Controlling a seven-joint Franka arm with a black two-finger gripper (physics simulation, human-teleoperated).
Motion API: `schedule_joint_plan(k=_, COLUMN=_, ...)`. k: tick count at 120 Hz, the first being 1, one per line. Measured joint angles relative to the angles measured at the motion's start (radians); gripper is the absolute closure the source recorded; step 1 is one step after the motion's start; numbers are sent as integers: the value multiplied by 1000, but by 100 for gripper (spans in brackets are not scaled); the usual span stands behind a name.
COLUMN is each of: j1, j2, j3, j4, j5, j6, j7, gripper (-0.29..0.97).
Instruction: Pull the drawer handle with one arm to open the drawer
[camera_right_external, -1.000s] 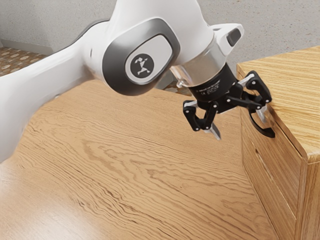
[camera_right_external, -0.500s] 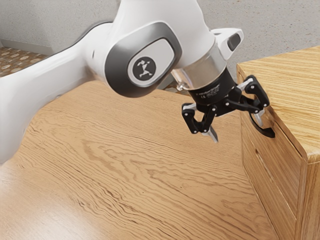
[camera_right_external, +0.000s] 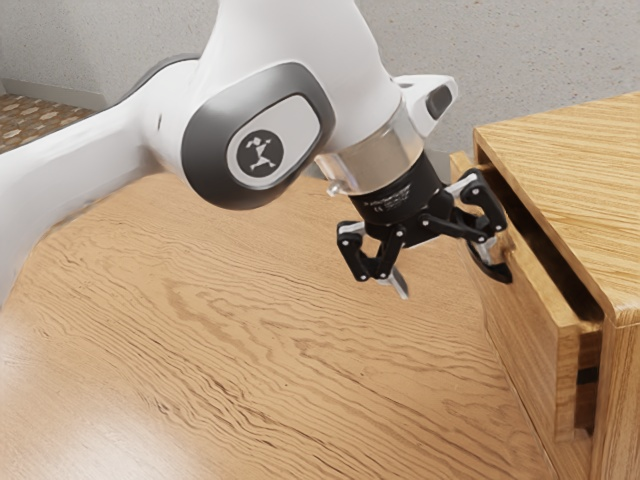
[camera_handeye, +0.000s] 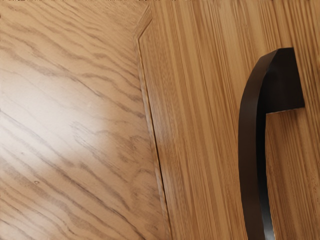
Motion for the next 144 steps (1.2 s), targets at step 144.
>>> schedule_joint_plan(k=144, j1=-2, j2=-170, j3=59, j4=-213, j5=35, j6=32, j7=-6, gripper=0)
